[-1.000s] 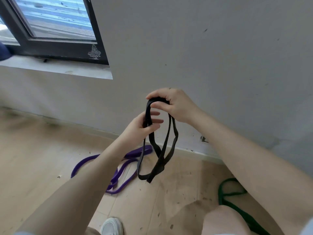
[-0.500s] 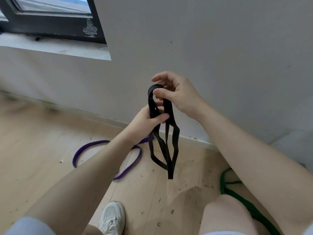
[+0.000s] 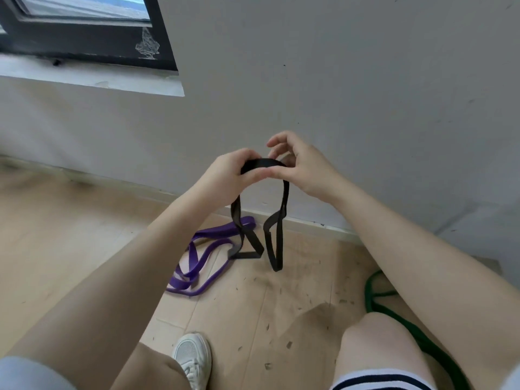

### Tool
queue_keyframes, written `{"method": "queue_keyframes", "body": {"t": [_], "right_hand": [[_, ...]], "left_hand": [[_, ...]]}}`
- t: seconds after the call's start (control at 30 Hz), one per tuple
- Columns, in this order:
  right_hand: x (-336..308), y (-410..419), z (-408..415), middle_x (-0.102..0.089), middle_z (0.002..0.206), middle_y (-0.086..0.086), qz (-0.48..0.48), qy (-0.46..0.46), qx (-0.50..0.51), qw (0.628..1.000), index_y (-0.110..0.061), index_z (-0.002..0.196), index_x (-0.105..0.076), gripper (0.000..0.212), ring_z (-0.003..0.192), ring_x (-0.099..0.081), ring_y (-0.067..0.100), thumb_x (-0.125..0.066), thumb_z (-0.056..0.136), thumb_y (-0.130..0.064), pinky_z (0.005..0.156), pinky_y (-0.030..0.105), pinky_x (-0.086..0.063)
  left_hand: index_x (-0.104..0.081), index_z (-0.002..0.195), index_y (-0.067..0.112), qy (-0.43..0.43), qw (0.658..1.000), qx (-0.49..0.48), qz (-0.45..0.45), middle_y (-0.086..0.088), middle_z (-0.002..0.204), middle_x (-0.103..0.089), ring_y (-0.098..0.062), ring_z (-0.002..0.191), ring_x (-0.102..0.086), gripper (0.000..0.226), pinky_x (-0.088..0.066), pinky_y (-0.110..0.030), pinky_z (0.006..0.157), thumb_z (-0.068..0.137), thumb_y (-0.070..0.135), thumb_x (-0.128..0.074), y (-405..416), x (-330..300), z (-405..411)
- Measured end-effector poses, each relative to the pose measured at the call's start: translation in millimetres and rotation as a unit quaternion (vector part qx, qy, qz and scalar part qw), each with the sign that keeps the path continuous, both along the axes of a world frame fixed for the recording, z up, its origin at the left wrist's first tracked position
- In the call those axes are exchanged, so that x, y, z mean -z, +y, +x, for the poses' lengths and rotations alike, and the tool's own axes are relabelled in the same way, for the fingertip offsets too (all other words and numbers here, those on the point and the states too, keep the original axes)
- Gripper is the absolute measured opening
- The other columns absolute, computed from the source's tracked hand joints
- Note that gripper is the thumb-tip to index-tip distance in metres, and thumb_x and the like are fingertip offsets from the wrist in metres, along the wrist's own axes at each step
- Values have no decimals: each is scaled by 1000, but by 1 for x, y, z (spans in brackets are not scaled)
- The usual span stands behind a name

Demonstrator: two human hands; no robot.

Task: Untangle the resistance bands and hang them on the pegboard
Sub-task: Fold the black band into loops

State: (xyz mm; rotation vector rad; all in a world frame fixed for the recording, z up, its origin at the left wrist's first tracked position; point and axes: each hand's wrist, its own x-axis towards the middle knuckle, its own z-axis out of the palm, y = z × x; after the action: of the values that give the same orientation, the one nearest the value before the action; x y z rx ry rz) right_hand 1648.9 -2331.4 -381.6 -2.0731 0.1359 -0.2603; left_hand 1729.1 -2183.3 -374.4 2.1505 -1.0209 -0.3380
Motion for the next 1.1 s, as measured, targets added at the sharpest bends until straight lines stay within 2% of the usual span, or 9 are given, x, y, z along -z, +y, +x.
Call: {"method": "queue_keyframes", "body": {"t": [0.13,0.23,0.37,0.57,0.67,0.8,0.9,1.0,1.1], "right_hand": [[13,-2,-6,-65,94,12,82,73,-68,992,-22,116,-53,34,96,-65,21,-66,85,-15,95,37,-50],[28,-3,-8,-66,97,-2,42,113,-97,988,-20,108,-58,28,100,-62,13,-65,84,-8,99,35,-46],[57,-5,-10,-66,102,3,-10,157,-89,984,-15,103,-62,21,98,-62,14,-65,85,-6,95,35,-50],[84,-9,-15,-61,94,0,12,155,-55,986,-22,93,-59,13,96,-59,18,-59,89,-10,95,41,-47],[79,-7,-19,-62,105,1,55,167,-87,980,-20,106,-57,20,102,-58,12,-55,91,-6,93,26,-46],[79,-4,-30,-60,98,-8,109,205,-128,964,-21,108,-52,24,96,-59,7,-58,89,-7,87,23,-47],[90,6,-32,-58,95,-11,36,179,-78,980,-22,106,-51,23,92,-58,5,-64,87,-19,79,19,-46],[98,11,-29,-57,94,-7,-3,146,-34,989,-21,99,-53,7,94,-57,11,-53,93,-16,84,26,-47],[98,13,-28,-58,99,-3,-15,177,-37,983,-20,103,-51,9,98,-56,14,-45,98,-18,84,24,-47]], "left_hand": [[-59,110,20,-18,998,33,52,9,88,-60,-6,78,-56,23,-43,-17,69,88,28,-61,2,-6,-4],[-60,111,18,-19,1000,16,3,14,87,-58,1,79,-54,20,-41,-11,71,91,22,-57,7,-8,-7],[-57,109,22,8,998,-1,-58,20,87,-56,13,74,-52,16,-40,-3,70,93,19,-54,12,-14,-8],[-57,111,22,49,994,-24,-97,15,88,-58,4,76,-54,18,-43,-13,73,94,20,-53,22,-9,-9],[-57,112,20,61,990,-46,-118,16,82,-55,3,71,-52,18,-42,-12,69,94,19,-52,25,-1,-12],[-58,112,20,59,984,-82,-145,19,86,-58,11,72,-53,19,-42,-10,74,94,18,-52,27,8,-13],[-57,112,21,69,980,-88,-164,16,91,-59,5,80,-55,19,-46,-17,83,94,18,-51,27,15,-17],[-57,111,24,82,974,-96,-189,17,91,-60,7,80,-56,18,-47,-20,85,94,19,-51,28,23,-20],[-57,114,23,92,974,-92,-184,14,96,-61,0,89,-57,20,-48,-24,91,94,19,-51,30,29,-21]]}}
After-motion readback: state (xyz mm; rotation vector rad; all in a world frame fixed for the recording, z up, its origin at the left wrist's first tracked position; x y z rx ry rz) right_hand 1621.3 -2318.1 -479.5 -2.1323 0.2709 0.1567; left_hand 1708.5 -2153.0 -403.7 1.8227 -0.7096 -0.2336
